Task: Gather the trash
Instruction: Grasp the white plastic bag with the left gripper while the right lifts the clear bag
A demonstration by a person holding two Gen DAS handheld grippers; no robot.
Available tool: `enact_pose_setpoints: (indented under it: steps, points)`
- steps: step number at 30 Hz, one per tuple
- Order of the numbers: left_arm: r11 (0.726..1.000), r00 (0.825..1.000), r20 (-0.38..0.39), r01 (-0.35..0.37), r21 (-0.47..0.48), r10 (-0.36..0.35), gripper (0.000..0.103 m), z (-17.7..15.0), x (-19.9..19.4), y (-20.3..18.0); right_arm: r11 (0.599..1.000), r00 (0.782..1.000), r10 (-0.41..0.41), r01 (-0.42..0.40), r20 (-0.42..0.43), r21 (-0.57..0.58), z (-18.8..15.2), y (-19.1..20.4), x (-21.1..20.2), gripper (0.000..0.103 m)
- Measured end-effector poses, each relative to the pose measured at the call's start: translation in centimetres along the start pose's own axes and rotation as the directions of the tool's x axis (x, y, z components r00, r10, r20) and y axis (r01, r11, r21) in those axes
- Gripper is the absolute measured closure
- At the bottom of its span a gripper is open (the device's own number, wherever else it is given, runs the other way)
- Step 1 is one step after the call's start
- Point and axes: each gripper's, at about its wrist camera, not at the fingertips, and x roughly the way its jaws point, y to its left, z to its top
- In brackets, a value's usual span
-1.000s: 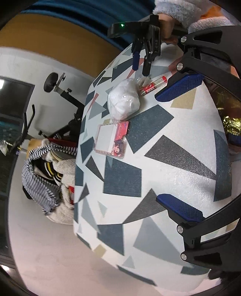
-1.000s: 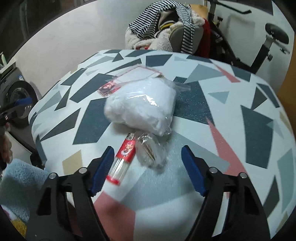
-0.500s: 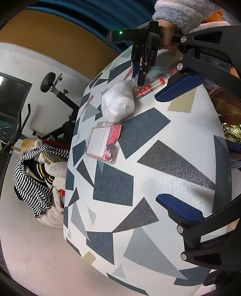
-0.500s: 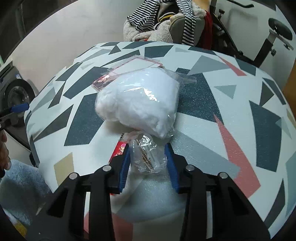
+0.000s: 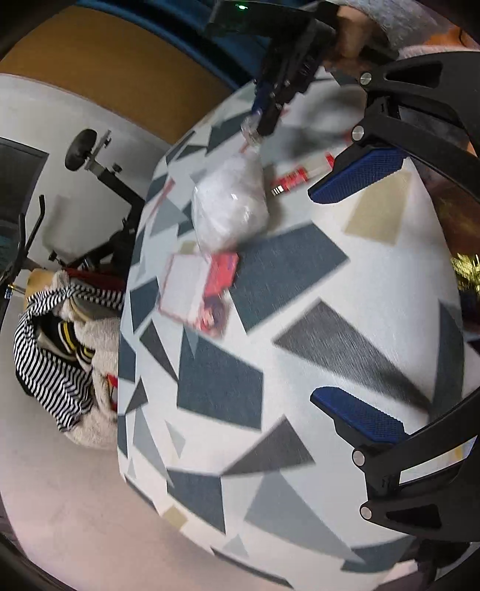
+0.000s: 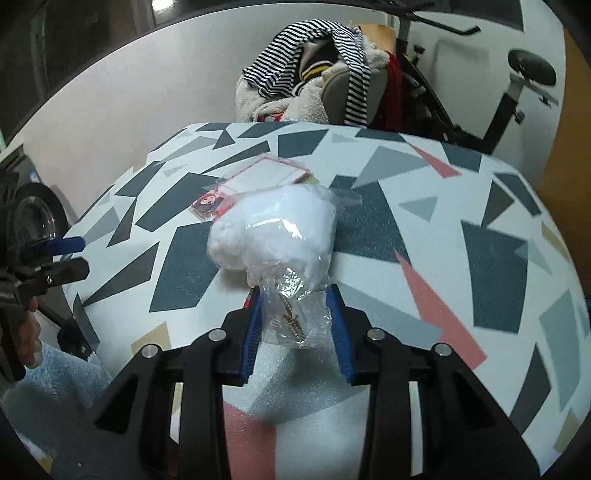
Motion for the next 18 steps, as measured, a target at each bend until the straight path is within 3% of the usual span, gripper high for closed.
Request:
enact_pose_setpoints:
  steps: [4, 8, 12, 15, 18]
  points:
    - [0.997, 0.997, -0.01, 0.08, -0.015, -0.08, 0.006, 1.7, 1.9, -1.7, 0.999, 1.0, -0.013, 0.012, 0.013, 0.03, 0.6, -0.7, -0.4, 0.066]
    - [0.981, 0.983, -0.049, 0.171, -0.092, -0.176, 0.025, 3.3, 5.2, -2.7, 0.998, 0.999, -0.035, 0.034, 0.017, 0.047, 0.9, -1.2, -0.4, 0.066]
    - [0.939, 0.959, -0.073, 0.249, -0.238, -0.273, 0.033, 4.5, 8.9, -2.6, 0.997, 0.999, -0.042, 0.04, 0.022, 0.065, 0.9, -1.9, -0.5, 0.066]
    - [0.914, 0.949, -0.084, 0.267, -0.304, -0.305, 0.033, 5.2, 11.0, -2.9, 0.997, 0.999, -0.043, 0.041, 0.027, 0.073, 0.8, -2.4, -0.7, 0.066]
    - [0.912, 0.947, -0.102, 0.261, -0.317, -0.306, 0.034, 5.7, 12.6, -3.6, 0.996, 0.998, -0.049, 0.047, 0.028, 0.077, 0.6, -2.9, -0.8, 0.066]
